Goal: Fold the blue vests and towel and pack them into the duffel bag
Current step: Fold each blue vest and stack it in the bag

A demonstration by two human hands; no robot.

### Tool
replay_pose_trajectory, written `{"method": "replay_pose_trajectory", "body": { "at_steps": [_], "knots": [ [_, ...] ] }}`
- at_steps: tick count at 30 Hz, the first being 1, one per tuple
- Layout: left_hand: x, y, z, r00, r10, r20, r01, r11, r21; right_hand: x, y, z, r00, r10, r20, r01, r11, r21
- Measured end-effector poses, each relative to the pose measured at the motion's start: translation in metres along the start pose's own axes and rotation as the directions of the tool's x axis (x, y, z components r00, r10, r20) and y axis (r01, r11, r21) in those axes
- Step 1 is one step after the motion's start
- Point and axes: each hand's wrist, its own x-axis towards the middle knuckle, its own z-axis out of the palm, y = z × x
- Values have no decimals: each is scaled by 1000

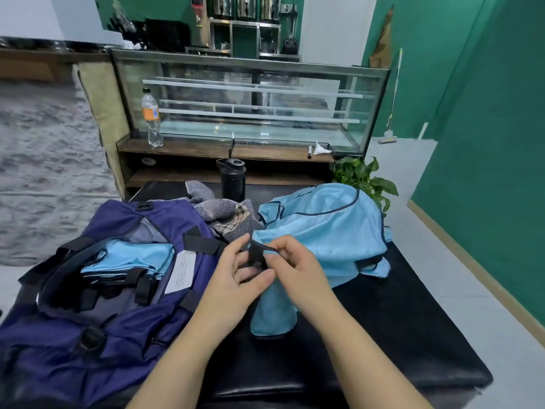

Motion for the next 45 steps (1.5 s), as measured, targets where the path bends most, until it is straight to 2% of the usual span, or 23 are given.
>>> {"method": "replay_pose_trajectory", "body": {
  "at_steps": [4,7,10,13,16,20,25,31,35,40,45],
  "knots": [
    [-10,7,-3,997,59,-43,-57,997,42,-10,-8,1,999,17,28,-21,991,131],
    [-15,9,-9,996,87,-35,-85,995,60,-16,-10,3,996,44,82,-54,991,121],
    [-19,7,-16,995,68,-67,-60,991,121,-17,-6,4,994,97,40,-99,994,38],
    [-20,3,-25,996,51,-72,-31,967,253,-10,12,-4,993,107,-41,-113,975,-193],
    [-20,-6,-33,998,-19,-60,39,935,353,-3,40,-17,975,216,-48,-218,896,-387],
    [-18,-19,-38,991,-123,-47,132,920,368,7,64,-32,957,276,-85,-285,862,-419],
    [-3,-34,-39,989,-131,-72,149,893,425,37,76,-51,944,292,-152,-328,809,-488],
    [24,-55,-44,984,-133,-120,171,891,420,102,90,-58,958,254,-133,-275,677,-683],
    [41,-68,-54,977,-134,-166,194,881,431,150,101,-47,957,282,-69,-239,626,-742],
    [54,-73,-69,969,-130,-208,209,882,423,190,113,-33,955,296,-16,-215,654,-725],
    [59,-74,-78,953,-186,-238,254,920,299,221,137,-24,945,325,-21,-257,703,-663]
  ]
}}
